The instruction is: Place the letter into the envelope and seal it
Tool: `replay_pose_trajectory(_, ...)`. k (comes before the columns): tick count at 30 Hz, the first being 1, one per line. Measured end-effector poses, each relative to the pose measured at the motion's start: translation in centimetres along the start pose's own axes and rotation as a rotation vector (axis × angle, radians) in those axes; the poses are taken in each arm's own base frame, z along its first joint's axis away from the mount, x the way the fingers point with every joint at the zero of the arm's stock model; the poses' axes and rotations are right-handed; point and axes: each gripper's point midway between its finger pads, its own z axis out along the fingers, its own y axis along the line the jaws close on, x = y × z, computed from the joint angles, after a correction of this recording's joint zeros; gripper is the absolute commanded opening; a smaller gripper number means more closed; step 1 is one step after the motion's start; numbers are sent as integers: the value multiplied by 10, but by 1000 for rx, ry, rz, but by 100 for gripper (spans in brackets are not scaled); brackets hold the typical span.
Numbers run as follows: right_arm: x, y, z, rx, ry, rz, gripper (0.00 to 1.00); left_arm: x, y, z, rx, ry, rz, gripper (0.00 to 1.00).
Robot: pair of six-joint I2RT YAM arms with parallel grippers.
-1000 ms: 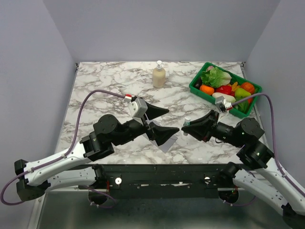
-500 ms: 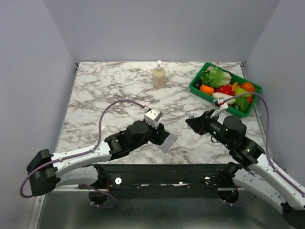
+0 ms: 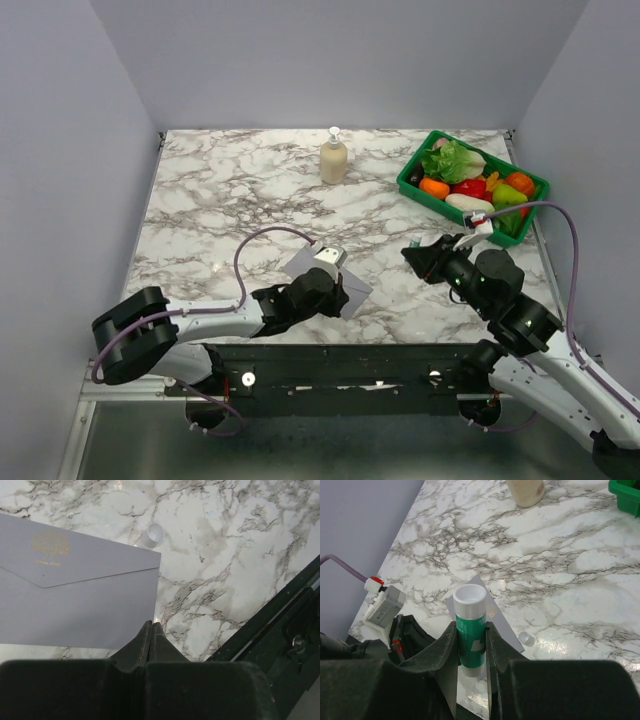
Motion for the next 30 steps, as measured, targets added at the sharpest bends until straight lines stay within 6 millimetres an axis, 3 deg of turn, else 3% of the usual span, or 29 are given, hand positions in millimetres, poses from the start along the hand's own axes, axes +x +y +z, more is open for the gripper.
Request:
replay_pose_trajectory(8, 4, -6, -1, 25, 4, 2, 1, 46, 30, 29, -127, 132, -36, 0)
replay_pose_trajectory(13, 8, -13, -2, 49, 8, -2, 1, 46, 34, 32, -155, 132, -80, 0)
replay_pose_trajectory(30, 23, -26, 6, 109, 57, -19, 1, 49, 76, -12, -305, 165, -77, 0)
